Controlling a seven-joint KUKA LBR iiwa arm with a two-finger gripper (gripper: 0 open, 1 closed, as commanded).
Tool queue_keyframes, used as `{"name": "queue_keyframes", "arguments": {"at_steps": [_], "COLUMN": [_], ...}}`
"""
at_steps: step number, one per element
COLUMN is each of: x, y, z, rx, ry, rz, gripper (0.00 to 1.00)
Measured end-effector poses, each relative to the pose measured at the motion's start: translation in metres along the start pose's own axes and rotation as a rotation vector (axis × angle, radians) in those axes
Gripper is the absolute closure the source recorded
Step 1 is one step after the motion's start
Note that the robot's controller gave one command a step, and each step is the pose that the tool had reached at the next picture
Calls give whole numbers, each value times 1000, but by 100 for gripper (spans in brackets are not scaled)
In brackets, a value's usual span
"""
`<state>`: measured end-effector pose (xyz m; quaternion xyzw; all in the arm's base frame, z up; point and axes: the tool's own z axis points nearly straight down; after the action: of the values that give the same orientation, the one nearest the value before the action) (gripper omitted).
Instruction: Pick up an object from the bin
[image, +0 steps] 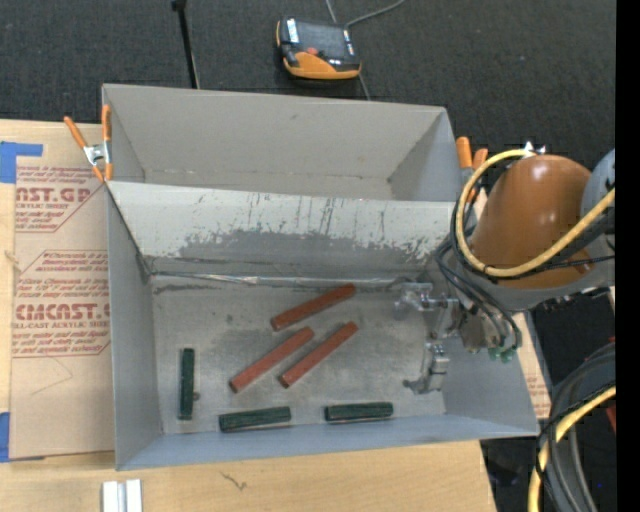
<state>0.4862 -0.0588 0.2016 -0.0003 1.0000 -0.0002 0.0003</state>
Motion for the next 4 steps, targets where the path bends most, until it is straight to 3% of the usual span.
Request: {"name": "queue_keyframes", "arguments": {"at_steps": [1, 2, 3, 4], "x": [-45, -54, -56, -44], "y": [54, 112, 116, 124], "z": [77, 82, 91, 130], "rx": [0, -1, -2, -1], "ry": [-6, 4, -2, -3], "rz": [-85, -266, -243, -401], "gripper": [0, 0, 0, 0]}}
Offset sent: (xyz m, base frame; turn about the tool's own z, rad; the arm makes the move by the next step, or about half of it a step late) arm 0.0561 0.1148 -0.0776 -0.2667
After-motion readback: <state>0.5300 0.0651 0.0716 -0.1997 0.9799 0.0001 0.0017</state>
